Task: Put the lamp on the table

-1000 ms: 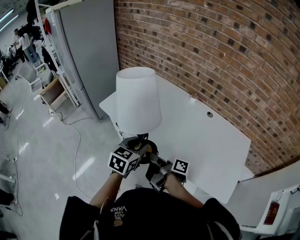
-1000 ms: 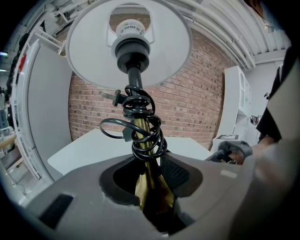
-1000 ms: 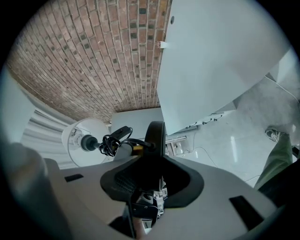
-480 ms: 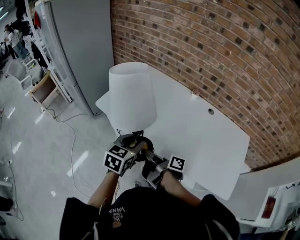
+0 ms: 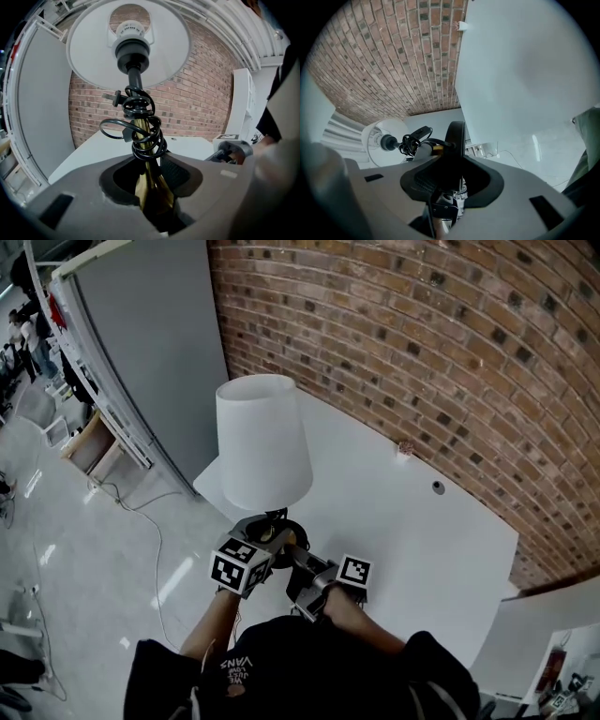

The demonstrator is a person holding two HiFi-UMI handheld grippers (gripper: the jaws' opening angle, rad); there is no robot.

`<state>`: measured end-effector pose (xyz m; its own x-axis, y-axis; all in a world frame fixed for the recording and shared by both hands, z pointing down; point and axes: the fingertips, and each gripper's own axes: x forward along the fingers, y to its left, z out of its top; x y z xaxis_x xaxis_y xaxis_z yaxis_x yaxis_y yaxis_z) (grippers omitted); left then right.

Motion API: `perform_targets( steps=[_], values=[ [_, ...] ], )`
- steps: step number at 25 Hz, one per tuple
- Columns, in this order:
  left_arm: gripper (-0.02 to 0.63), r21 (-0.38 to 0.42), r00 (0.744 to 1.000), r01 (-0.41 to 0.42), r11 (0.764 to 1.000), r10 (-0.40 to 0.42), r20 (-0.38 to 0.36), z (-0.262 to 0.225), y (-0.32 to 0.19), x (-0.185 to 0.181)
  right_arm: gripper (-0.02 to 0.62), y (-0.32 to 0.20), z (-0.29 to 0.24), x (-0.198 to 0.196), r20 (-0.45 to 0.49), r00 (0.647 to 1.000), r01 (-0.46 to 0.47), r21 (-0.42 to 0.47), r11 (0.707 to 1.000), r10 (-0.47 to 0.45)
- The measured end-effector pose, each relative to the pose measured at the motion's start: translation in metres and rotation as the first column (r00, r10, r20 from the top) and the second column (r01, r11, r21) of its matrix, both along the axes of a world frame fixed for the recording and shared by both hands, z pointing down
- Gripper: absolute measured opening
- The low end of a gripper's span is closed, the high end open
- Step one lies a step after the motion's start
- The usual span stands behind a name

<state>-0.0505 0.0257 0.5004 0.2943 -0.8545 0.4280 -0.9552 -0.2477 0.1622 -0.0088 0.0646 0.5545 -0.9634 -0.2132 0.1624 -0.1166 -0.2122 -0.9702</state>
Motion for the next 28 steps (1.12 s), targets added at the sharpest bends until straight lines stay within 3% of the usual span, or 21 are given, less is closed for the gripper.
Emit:
perform_targets(
  steps=[9,18,23,28],
  values=[
    [0.140,0.012,0.998,-0.065,0.998,0.065,-0.005,-0.009,-0.102,-0.019,0.114,-0.099,-0.008,-0.022,0.010,0.998,-0.068,0.014,0.998,0.068],
    [0.135,0.000,0.988,-0.154,0.988,0.154,-0.013,-0.004,-0.159,-0.027,0.112,-0.155,-0.003,-0.032,0.021,0.983,-0.182,0.046,0.982,0.181],
    [0.135,-0.002,0.970,-0.240,0.971,0.239,-0.047,-0.003,-0.191,-0.039,0.140,-0.184,-0.008,-0.048,0.017,0.967,-0.254,0.120,0.960,0.254],
    [0.132,-0.005,0.944,-0.329,0.944,0.329,-0.004,0.000,-0.226,-0.060,0.155,-0.211,-0.007,-0.056,-0.032,0.929,-0.358,0.180,0.916,0.370]
  ],
)
